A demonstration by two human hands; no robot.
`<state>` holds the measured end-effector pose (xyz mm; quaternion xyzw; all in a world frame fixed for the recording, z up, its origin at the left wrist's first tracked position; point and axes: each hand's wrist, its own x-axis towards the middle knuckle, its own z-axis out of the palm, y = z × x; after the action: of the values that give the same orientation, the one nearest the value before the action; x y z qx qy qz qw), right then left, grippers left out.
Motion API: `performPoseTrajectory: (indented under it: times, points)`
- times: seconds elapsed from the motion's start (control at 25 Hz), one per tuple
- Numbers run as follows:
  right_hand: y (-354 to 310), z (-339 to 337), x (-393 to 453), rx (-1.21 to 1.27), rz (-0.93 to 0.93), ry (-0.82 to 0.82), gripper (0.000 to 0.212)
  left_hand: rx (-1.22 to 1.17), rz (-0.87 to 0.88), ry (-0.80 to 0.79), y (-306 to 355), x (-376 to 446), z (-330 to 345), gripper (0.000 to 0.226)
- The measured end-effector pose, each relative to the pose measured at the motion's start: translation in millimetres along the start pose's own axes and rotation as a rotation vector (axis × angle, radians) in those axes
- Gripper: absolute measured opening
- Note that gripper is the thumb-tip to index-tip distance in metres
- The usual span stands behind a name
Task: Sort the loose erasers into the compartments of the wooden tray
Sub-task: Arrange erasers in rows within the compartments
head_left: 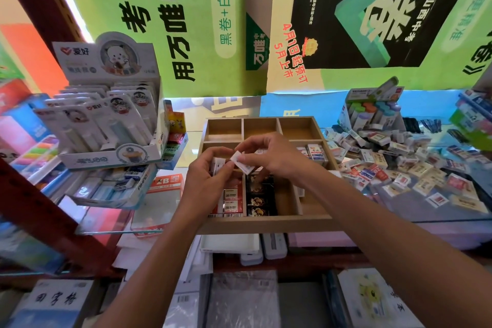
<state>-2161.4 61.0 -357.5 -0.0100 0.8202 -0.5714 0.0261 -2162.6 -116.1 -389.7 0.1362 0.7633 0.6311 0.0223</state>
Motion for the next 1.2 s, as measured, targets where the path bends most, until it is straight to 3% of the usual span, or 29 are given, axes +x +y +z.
performPoseTrajectory:
  times: [0.08, 0.12, 0.2, 0.28, 0.48, 0.64, 0.68, 0.84, 1.0, 1.08, 1.2]
  points:
    - [1.1, -10.2, 5.0, -0.065, -0.008, 0.085, 0.019, -0.025, -0.025, 0.026, 0.5, 1.4, 0.8, 0.018]
    - [3.2, -16.9, 8.3, -0.214, -0.029, 0.113, 0.019, -0.027, -0.035, 0.041, 0.0, 2.1, 0.7, 0.018]
    - [7.5, -23.7, 12.9, -0.569, -0.039, 0.049, 0.018, -0.019, -0.039, 0.058, -0.7, 2.5, 0.2, 0.017]
    - [9.1, -21.9, 15.4, -0.653, 0.002, -0.093, 0.013, -0.009, -0.034, 0.063, -0.4, 2.6, 0.0, 0.016]
    - [9.4, -19.6, 16.0, -0.567, 0.106, -0.13, 0.032, -0.008, -0.03, 0.059, 1.5, 2.4, 1.3, 0.015]
    - [10.4, -16.2, 5.4, -0.505, -0.009, 0.097, 0.028, -0.058, -0.005, 0.034, 0.8, 2.7, 1.1, 0.016]
    - [7.2, -14.1, 4.1, -0.432, -0.054, 0.094, 0.023, -0.075, -0.001, 0.02, 0.8, 2.7, 1.1, 0.017]
    - [-9.7, 10.2, -4.6, -0.046, -0.041, -0.249, 0.02, -0.103, 0.075, -0.037, 4.0, -0.9, 2.1, 0.023]
    - [-10.1, 20.6, -3.5, -0.02, -0.055, -0.127, 0.023, -0.133, 0.069, -0.081, 1.0, -0.2, 2.1, 0.024]
    - [-6.4, 0.3, 1.8, -0.264, -0.123, -0.01, 0.022, 0.017, 0.055, -0.109, -5.9, 1.7, 6.1, 0.028]
    - [4.2, -39.4, 7.6, -0.768, -0.095, 0.056, 0.025, 0.69, 0.132, -0.167, -13.2, 0.2, 19.9, 0.042]
